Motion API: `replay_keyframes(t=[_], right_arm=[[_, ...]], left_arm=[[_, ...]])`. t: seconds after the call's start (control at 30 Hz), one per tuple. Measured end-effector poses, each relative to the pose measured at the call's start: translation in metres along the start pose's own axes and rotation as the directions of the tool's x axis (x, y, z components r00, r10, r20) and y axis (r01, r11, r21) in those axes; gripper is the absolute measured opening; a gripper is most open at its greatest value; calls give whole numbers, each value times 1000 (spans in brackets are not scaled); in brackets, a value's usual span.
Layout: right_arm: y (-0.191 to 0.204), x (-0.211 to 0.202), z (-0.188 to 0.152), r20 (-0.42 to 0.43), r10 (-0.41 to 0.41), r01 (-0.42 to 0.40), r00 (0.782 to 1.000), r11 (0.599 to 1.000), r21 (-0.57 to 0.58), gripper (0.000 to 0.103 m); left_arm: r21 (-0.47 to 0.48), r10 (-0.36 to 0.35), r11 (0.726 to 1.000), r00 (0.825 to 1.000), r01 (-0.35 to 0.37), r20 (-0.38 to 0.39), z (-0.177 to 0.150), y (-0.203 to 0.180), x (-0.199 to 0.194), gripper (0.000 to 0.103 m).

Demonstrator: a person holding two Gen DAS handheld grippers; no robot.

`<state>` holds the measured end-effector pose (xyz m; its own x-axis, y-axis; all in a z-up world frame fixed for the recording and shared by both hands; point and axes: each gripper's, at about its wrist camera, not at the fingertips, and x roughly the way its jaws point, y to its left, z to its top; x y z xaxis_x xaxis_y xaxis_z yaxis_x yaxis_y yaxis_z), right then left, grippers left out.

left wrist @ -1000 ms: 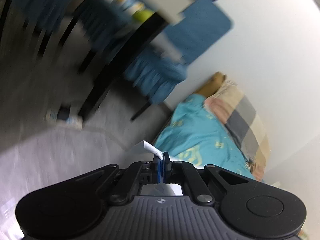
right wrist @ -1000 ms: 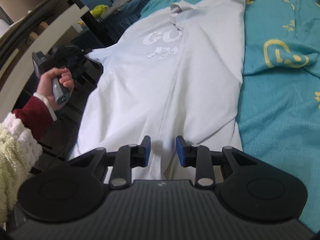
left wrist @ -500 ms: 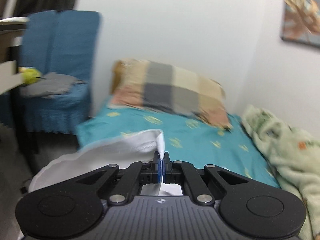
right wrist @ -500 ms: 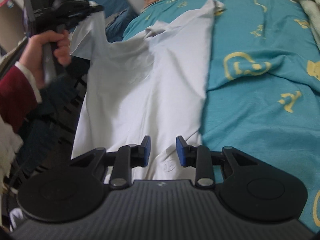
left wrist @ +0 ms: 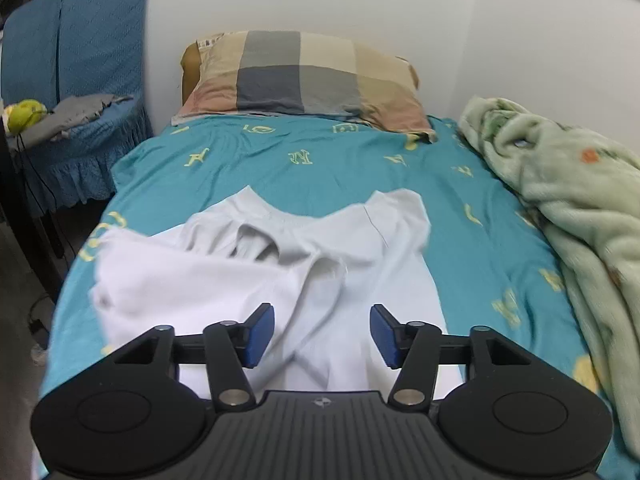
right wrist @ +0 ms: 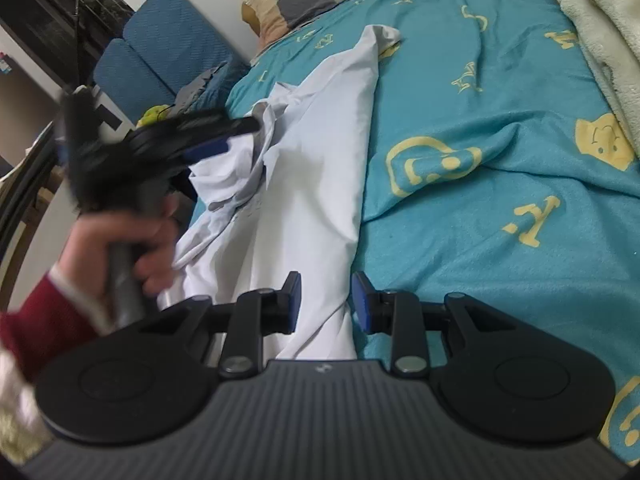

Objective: Fold clothes

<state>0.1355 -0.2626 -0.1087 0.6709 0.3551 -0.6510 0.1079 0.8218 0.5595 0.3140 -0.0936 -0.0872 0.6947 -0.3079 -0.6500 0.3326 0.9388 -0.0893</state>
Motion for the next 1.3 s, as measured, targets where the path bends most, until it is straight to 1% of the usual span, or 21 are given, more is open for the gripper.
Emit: replay_keyframes(t=[0.13,0.23,0.27,0.3,0.37,0.53,0.57,0.6,0.63,0.67,0.77,0.83,0.87,0.9,0.93,1.0,1.07,1.13,1.2,1.23,1.3], right_arm=[[7,-7,0,24,26,-25,999,999,-45,32],[18,-14,1,66,49,-42,997,994,-105,32],[22,-16,2,76,48,-38,996,990,-133,32],[27,-17,3,87,41,-27,995,987,-158,32],[36,-16,7,96,30,-12,995,982,-186,32],[66,4,28,78,82,-56,994,956,-289,33],[73,13,32,80,91,-62,993,950,-307,45],[80,22,36,83,100,-68,992,944,-324,54],[87,31,40,86,108,-73,990,937,-341,70],[95,44,44,84,110,-72,990,928,-366,75],[117,86,55,71,114,-71,991,896,-438,74],[130,115,61,50,130,-89,990,865,-494,74],[138,131,62,33,136,-98,990,840,-534,73],[145,146,63,14,135,-103,991,818,-566,73],[151,160,63,-4,132,-108,991,795,-597,72],[156,186,66,-23,80,-77,997,778,-623,67],[156,205,71,-54,69,-88,996,793,-603,66],[161,216,69,-78,69,-103,995,760,-642,65],[166,226,63,-113,41,-109,993,706,-700,65],[169,232,60,-115,12,-92,993,679,-728,61],[174,238,55,-108,-26,-67,994,633,-771,37]], left_arm=[[-14,15,1000,1000,-15,8,-24,8,-62,65],[-43,-16,999,1000,16,9,-43,14,-103,67],[-46,-35,998,999,36,14,-48,16,-113,72],[-40,-54,998,999,54,9,-53,18,-121,73],[-23,-50,998,999,50,1,-58,23,-133,73],[-4,-45,999,998,45,45,-60,44,-149,73],[0,-42,999,998,42,52,-60,50,-151,73],[-2,-43,999,997,43,57,-60,57,-152,73],[-16,-48,999,997,49,66,-60,66,-154,73],[-40,-56,997,996,60,75,-61,75,-157,74],[-92,-72,992,992,82,106,-68,101,-163,75],[-103,-50,993,994,60,98,-72,111,-159,73],[-108,-36,993,995,46,90,-73,116,-156,69],[-112,-22,993,996,31,82,-75,121,-154,69],[-117,-8,993,997,17,74,-77,126,-151,72],[-155,-25,987,998,35,62,-80,141,-148,72],[-180,-19,983,998,30,67,-81,152,-150,72],[-205,-22,978,996,39,82,-81,162,-153,73],[-226,-34,973,995,55,94,-81,169,-158,73],[-231,-38,971,994,61,100,-81,170,-158,73],[-234,-44,970,993,68,105,-81,170,-160,74]])
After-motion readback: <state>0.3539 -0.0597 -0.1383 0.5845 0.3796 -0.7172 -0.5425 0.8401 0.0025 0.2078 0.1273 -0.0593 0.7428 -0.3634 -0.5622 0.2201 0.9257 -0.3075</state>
